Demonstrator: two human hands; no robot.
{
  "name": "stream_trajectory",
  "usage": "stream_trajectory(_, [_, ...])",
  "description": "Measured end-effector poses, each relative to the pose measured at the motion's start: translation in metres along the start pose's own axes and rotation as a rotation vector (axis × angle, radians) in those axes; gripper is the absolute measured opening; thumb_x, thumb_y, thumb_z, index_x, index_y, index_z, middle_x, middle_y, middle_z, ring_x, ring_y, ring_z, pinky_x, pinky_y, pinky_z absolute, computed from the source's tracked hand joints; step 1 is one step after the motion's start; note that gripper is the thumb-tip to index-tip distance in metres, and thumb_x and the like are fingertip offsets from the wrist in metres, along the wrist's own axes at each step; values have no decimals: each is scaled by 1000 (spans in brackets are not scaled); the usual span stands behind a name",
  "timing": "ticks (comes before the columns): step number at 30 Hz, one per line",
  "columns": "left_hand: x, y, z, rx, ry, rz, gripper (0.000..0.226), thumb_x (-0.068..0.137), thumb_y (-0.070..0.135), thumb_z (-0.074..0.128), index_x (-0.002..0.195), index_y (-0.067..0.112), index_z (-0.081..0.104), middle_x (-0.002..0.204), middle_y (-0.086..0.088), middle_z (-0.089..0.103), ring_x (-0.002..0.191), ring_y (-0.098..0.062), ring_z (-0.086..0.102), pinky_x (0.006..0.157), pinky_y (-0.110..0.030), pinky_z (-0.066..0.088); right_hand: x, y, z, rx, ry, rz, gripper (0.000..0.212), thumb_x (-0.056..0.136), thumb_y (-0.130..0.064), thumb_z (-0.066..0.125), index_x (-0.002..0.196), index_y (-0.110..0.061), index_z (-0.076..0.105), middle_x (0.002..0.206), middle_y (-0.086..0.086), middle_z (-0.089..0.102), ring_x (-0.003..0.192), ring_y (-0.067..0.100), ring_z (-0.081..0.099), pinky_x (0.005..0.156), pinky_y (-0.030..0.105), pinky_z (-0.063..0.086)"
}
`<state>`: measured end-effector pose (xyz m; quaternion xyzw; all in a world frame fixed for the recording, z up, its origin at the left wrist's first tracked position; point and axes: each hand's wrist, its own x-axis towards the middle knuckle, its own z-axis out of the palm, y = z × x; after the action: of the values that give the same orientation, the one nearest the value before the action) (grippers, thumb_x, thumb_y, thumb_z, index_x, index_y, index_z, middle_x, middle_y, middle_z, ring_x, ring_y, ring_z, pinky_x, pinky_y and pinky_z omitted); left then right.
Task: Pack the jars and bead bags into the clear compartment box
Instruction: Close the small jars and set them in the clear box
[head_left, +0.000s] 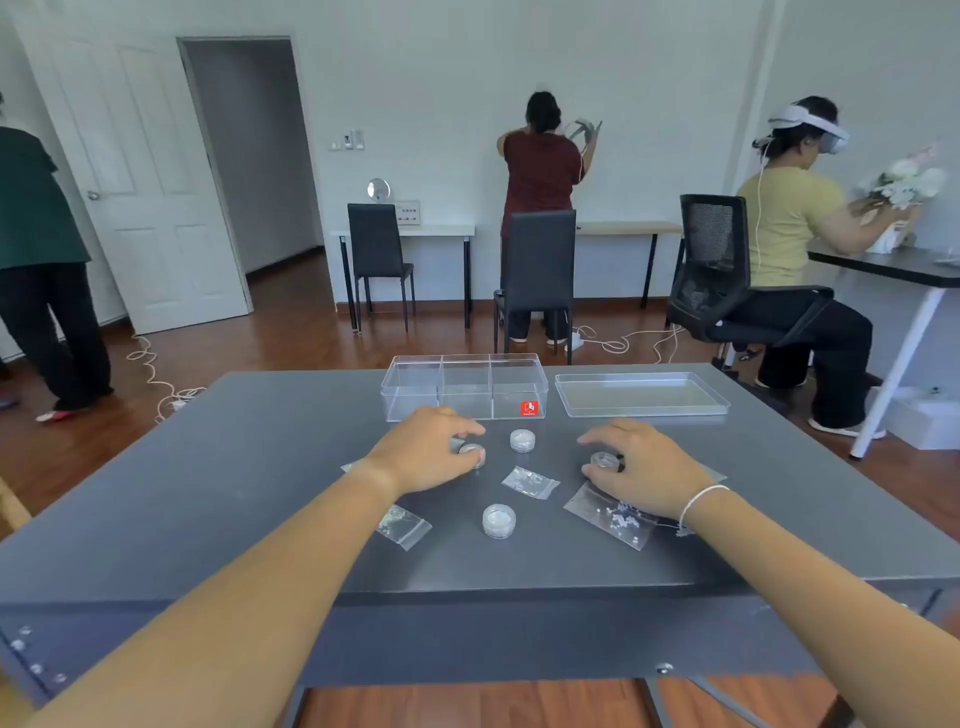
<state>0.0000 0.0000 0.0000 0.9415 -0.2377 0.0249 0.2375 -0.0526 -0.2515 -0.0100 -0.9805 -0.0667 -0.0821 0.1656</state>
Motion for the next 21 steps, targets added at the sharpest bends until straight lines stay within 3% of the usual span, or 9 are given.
stream_trajectory(5, [3, -2, -1, 14, -15, -11, 31, 83, 36, 57, 112, 28, 63, 112, 5, 60, 109, -14, 52, 95, -32, 42, 1, 2, 0, 28, -1, -12, 30, 87, -28, 54, 117, -27, 58, 122, 0, 57, 113, 20, 50, 99, 31, 41])
stream_trajectory(8, [3, -2, 0, 19, -2, 22, 18, 82, 34, 57, 93, 25, 69, 99, 3, 64, 102, -16, 54, 92, -35, 45, 1, 1, 1, 44, 12, -28, 28, 88, -24, 54, 115, -26, 59, 119, 0, 59, 111, 20, 52, 97, 29, 41])
stream_trajectory(11, [2, -2, 1, 43, -17, 45, 12, 81, 33, 54, 72, 26, 50, 94, -12, 66, 98, -23, 54, 88, -44, 47, 1, 0, 2, 58, 19, -42, 27, 88, -23, 55, 114, -25, 60, 118, 0, 60, 110, 19, 52, 96, 28, 41])
stream_trajectory(13, [2, -4, 2, 25, -12, 52, 13, 82, 32, 55, 73, 23, 56, 93, -7, 67, 98, -22, 55, 88, -43, 47, 2, -1, 2, 69, 19, -53, 27, 88, -22, 56, 115, -25, 59, 118, 0, 60, 111, 19, 53, 97, 29, 41])
stream_trajectory(15, [2, -5, 0, -6, 0, 50, 16, 82, 32, 57, 88, 22, 69, 96, 4, 66, 100, -16, 55, 89, -35, 47, 4, -4, 1, 92, 21, -45, 27, 88, -23, 56, 115, -25, 59, 120, 0, 60, 112, 20, 52, 99, 30, 41])
stream_trajectory(21, [7, -4, -21, -87, 92, 59, 27, 82, 36, 60, 108, 31, 65, 98, 13, 58, 91, -2, 52, 83, -20, 38, 22, -15, -5, 197, 78, -78, 25, 87, -19, 59, 111, -21, 62, 114, 0, 62, 89, 10, 46, 86, 21, 38])
